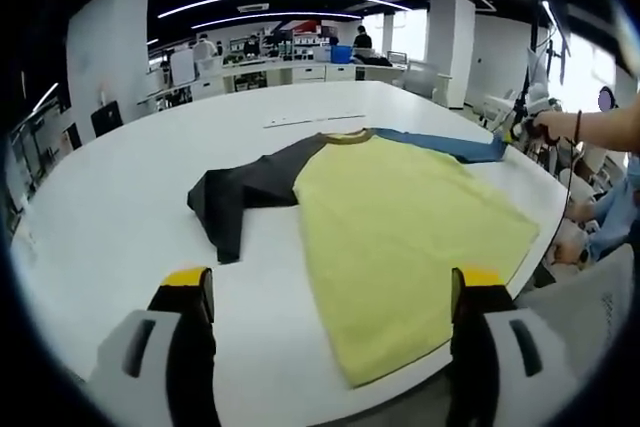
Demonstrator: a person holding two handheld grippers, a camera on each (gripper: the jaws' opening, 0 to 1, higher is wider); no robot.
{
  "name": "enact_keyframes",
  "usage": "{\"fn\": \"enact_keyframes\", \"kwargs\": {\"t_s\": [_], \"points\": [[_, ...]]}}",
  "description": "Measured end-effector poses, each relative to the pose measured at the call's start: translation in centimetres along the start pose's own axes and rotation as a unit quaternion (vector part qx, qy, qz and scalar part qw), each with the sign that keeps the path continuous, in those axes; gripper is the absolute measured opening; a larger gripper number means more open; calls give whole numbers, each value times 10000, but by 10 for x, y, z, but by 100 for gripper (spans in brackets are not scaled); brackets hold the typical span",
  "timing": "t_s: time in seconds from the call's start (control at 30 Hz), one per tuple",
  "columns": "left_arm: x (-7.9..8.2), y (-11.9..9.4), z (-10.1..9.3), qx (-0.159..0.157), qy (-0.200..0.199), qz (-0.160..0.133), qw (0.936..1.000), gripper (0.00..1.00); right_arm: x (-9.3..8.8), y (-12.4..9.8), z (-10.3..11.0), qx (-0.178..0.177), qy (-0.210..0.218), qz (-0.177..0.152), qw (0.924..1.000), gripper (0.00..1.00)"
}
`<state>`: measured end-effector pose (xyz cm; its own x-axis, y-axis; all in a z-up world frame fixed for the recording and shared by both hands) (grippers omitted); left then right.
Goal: Fold the garment on the visible template until the final outline fits inside the template.
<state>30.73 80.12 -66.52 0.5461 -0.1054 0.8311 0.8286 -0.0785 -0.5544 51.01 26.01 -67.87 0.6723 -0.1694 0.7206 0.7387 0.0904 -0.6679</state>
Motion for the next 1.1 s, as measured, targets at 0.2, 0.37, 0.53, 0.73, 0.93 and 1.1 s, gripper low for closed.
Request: {"fn": "enact_keyframes", "kwargs": {"t_s": [0.2, 0.37, 0.53, 0.73, 0.93, 1.1], "points": [[0, 0, 1, 19, -20, -15, 10000, 97, 10, 3, 14, 197, -92, -41, 9998, 0], [-2, -2, 0, 8, -20, 10, 10000, 97, 16, 7, 26, 361, -189, -45, 9992, 0], [-4, -2, 0, 10, -23, 57, 10000, 97, 23, 15, 32, 516, -305, -34, 9982, 0], [-5, -2, -1, -30, -17, 88, 10000, 97, 29, 25, 44, 711, -318, -44, 9969, 0], [-5, -1, -2, -57, -9, 102, 9999, 98, 33, 32, 58, 873, -323, -50, 9956, 0], [-4, 0, -2, -60, 19, 114, 9999, 99, 34, 37, 75, 1028, -375, -41, 9940, 0]]}}
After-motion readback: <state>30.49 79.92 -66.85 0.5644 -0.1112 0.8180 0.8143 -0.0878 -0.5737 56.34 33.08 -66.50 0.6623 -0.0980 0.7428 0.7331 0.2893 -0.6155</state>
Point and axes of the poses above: the point that each gripper's makers call its tool centre point, and the gripper's own axes: y roughly forward along the fingers, z roughly to its left, x roughly out of its top, the point moved 5 cm from there along -y, roughly backward along the fingers, and after that the axes turned 7 degrees about x, right-handed, at the moved point
